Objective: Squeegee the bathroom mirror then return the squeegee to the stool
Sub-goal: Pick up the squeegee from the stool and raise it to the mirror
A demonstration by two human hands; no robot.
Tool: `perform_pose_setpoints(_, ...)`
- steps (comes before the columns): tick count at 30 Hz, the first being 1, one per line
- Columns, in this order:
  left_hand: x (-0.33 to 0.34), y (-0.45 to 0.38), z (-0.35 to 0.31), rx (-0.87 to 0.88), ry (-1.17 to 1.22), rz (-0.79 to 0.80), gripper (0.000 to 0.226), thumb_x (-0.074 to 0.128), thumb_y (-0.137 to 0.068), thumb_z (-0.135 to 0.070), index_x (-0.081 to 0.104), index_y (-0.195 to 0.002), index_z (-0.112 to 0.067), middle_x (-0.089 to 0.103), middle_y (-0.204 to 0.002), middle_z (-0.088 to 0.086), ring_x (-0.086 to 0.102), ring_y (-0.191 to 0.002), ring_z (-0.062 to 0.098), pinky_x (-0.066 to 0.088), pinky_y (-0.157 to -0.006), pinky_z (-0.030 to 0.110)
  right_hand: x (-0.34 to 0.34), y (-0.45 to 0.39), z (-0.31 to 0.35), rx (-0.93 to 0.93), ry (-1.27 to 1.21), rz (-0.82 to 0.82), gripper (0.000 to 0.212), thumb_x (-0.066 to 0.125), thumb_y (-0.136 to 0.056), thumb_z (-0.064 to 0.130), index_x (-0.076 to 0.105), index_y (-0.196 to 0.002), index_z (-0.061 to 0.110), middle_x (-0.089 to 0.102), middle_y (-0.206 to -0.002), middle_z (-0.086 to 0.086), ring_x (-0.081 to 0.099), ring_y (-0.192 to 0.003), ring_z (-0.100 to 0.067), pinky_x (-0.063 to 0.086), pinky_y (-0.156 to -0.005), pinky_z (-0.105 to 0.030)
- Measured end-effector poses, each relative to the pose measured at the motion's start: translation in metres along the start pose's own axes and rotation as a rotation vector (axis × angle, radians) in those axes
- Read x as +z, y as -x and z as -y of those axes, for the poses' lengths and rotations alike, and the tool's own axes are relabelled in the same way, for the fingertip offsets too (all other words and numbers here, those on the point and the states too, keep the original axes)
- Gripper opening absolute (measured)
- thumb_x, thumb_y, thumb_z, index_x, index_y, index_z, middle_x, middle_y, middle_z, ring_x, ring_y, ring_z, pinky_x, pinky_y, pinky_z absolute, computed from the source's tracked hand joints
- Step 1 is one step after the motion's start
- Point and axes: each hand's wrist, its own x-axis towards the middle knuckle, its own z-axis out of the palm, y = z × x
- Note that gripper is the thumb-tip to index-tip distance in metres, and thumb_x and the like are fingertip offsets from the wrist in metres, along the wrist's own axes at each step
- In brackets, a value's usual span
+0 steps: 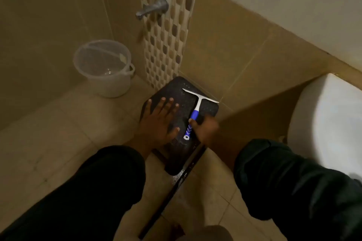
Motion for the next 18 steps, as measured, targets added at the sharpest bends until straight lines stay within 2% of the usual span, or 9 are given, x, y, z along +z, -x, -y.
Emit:
perform_pose_setpoints(2, 0.009, 0.000, 0.005, -0.002, -0.004, 0.001, 0.086, 0.039, -0.098, -0.066, 0.033, -0.170, -0.019, 0.029, -0.177, 0.011, 0.026, -0.164, 0.035, 0.015, -0.128, 0.072, 0.012, -0.012, 0.000, 0.076, -0.113, 0.034, 0.044, 0.060, -0.099, 0.058, 0.060, -0.099, 0.014, 0.063, -0.096, -0.004, 0.063, -0.100, -0.024, 0.045, -0.090, -0.033)
perform_pose_setpoints(4, 0.021, -0.002, 0.010, 0.012, -0.027, -0.029, 0.086, 0.038, -0.098, -0.067, 0.032, -0.170, -0.019, 0.027, -0.178, 0.011, 0.024, -0.164, 0.034, 0.014, -0.128, 0.071, 0.019, -0.021, 0.004, 0.113, -0.164, 0.078, 0.040, 0.061, -0.100, 0.056, 0.060, -0.095, 0.016, 0.054, -0.081, 0.003, 0.061, -0.096, -0.023, 0.038, -0.084, -0.028)
perform_pose_setpoints(5, 0.024, -0.004, 0.012, 0.011, -0.018, -0.039, 0.086, 0.038, -0.099, -0.067, 0.031, -0.171, -0.020, 0.026, -0.178, 0.010, 0.023, -0.165, 0.034, 0.013, -0.128, 0.071, 0.024, -0.027, 0.003, 0.120, -0.201, 0.073, 0.041, 0.062, -0.100, 0.055, 0.063, -0.099, 0.014, 0.053, -0.081, 0.003, 0.061, -0.096, -0.024, 0.036, -0.082, -0.027)
perform_pose_setpoints(8, 0.036, -0.005, 0.021, 0.034, -0.028, -0.054, 0.087, 0.037, -0.099, -0.068, 0.029, -0.171, -0.019, 0.023, -0.179, 0.010, 0.020, -0.166, 0.033, 0.011, -0.129, 0.071, 0.037, -0.039, 0.005, 0.177, -0.261, 0.034, 0.048, 0.068, -0.098, 0.051, 0.065, -0.115, 0.007, 0.066, -0.104, -0.009, 0.063, -0.105, -0.027, 0.041, -0.087, -0.030)
perform_pose_setpoints(12, 0.044, -0.006, 0.034, 0.080, -0.072, -0.082, 0.087, 0.036, -0.101, -0.069, 0.027, -0.172, -0.020, 0.020, -0.180, 0.009, 0.018, -0.166, 0.032, 0.009, -0.129, 0.070, 0.052, -0.060, 0.002, 0.271, -0.309, 0.022, 0.049, 0.068, -0.099, 0.044, 0.062, -0.128, 0.005, 0.066, -0.127, -0.017, 0.064, -0.120, -0.035, 0.051, -0.105, -0.043)
perform_pose_setpoints(15, 0.038, -0.009, 0.035, 0.041, -0.082, -0.090, 0.088, 0.036, -0.102, -0.071, 0.024, -0.173, -0.020, 0.016, -0.181, 0.008, 0.015, -0.167, 0.032, 0.005, -0.130, 0.069, 0.051, -0.064, -0.001, 0.293, -0.310, 0.006, 0.049, 0.064, -0.101, 0.042, 0.061, -0.131, 0.003, 0.065, -0.131, -0.020, 0.063, -0.123, -0.037, 0.050, -0.108, -0.046)
perform_pose_setpoints(18, 0.025, -0.011, 0.027, 0.042, -0.091, -0.134, 0.088, 0.037, -0.102, -0.070, 0.023, -0.173, -0.020, 0.015, -0.181, 0.008, 0.015, -0.167, 0.031, 0.004, -0.130, 0.068, 0.041, -0.054, -0.003, 0.271, -0.374, -0.031, 0.043, 0.068, -0.099, 0.040, 0.063, -0.122, 0.004, 0.068, -0.119, -0.020, 0.066, -0.114, -0.038, 0.052, -0.102, -0.046)
